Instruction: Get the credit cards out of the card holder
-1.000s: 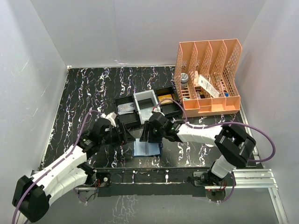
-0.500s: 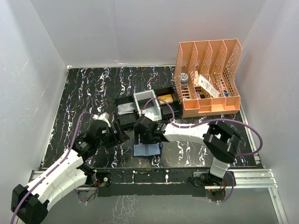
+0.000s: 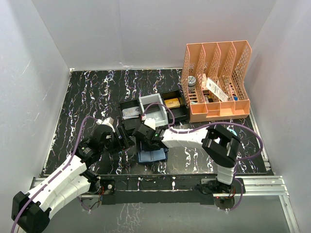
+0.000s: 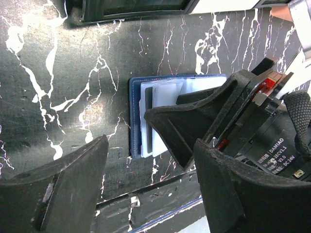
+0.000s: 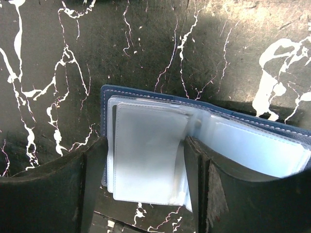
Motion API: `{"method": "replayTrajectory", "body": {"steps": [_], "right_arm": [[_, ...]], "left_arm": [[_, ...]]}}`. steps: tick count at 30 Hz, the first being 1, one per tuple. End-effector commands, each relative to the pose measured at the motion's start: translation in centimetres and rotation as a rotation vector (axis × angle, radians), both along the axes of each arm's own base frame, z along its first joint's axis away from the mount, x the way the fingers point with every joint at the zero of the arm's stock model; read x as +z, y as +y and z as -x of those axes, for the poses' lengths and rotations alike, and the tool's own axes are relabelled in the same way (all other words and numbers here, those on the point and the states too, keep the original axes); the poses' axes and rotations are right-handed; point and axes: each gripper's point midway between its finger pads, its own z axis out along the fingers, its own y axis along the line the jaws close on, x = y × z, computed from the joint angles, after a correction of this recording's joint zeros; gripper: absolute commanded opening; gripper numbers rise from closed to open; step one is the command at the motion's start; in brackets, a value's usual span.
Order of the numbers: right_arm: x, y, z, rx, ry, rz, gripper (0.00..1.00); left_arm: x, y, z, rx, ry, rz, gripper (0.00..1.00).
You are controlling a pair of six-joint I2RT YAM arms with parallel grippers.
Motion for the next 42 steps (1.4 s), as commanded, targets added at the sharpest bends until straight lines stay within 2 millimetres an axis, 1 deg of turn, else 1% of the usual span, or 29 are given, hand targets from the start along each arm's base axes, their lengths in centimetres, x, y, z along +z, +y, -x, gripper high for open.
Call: {"method": "replayTrajectory", "body": {"steps": [1, 6, 9, 11, 13, 15, 17, 20, 25, 28, 32, 36, 40, 42], "right_arm": [[-0.5, 0.3, 0.4, 0.000, 0.012, -0.028, 0.60], [0.4, 1.0, 0.8, 0.013, 0.039, -0.167, 0.57], [0.1, 0.6, 0.8, -0.004, 0.060, -0.202, 0.53], [-0.2, -0.1, 0.7, -0.018, 0.064, -0.176, 0.51], [-0.5, -0.5, 0.6, -0.017, 0.063, -0.142, 0.52], [-0.8, -0.7, 0.5, -0.010, 0.059, -0.114, 0.56], [-1.2, -1.0, 0.6, -0.007, 0.060, -0.087, 0.58], [-1.5, -1.6, 0.1, -0.017, 0.043, -0.035, 0.62], [-1.5, -1.7, -0.4, -0.010, 0.001, 0.035, 0.66], [-1.9, -1.9, -0.3, -0.008, -0.014, 0.089, 0.67], [-2.5, -1.7, 0.1, -0.009, -0.006, 0.094, 0.62], [-2.4, -1.8, 0.1, -0.020, -0.008, 0.095, 0.54], [-2.2, -2.0, -0.1, -0.028, -0.014, 0.104, 0.52], [-2.1, -1.7, 0.1, -0.022, -0.008, 0.084, 0.51]], "left_arm": [[1.1, 0.0, -0.2, 0.008, -0.018, 0.007, 0.70], [1.1, -0.4, -0.1, -0.015, -0.017, 0.017, 0.70], [0.9, -0.9, 0.0, -0.042, -0.009, 0.028, 0.70], [0.6, -1.1, 0.1, -0.056, 0.004, 0.028, 0.70], [0.4, -1.3, 0.2, -0.066, 0.012, 0.029, 0.70], [0.2, -1.3, 0.3, -0.068, 0.020, 0.029, 0.70], [0.2, -1.3, 0.3, -0.066, 0.016, 0.032, 0.70], [0.2, -1.2, 0.3, -0.062, 0.016, 0.031, 0.70], [0.2, -1.1, 0.3, -0.057, 0.015, 0.028, 0.70], [0.3, -1.2, 0.3, -0.062, 0.011, 0.030, 0.70], [0.5, -1.2, 0.2, -0.063, 0.009, 0.026, 0.70], [0.3, -1.1, 0.4, -0.067, 0.012, 0.024, 0.70], [-0.2, -1.1, 0.8, -0.077, 0.024, 0.025, 0.70], [-0.4, -1.0, 0.9, -0.080, 0.029, 0.023, 0.70]]}}
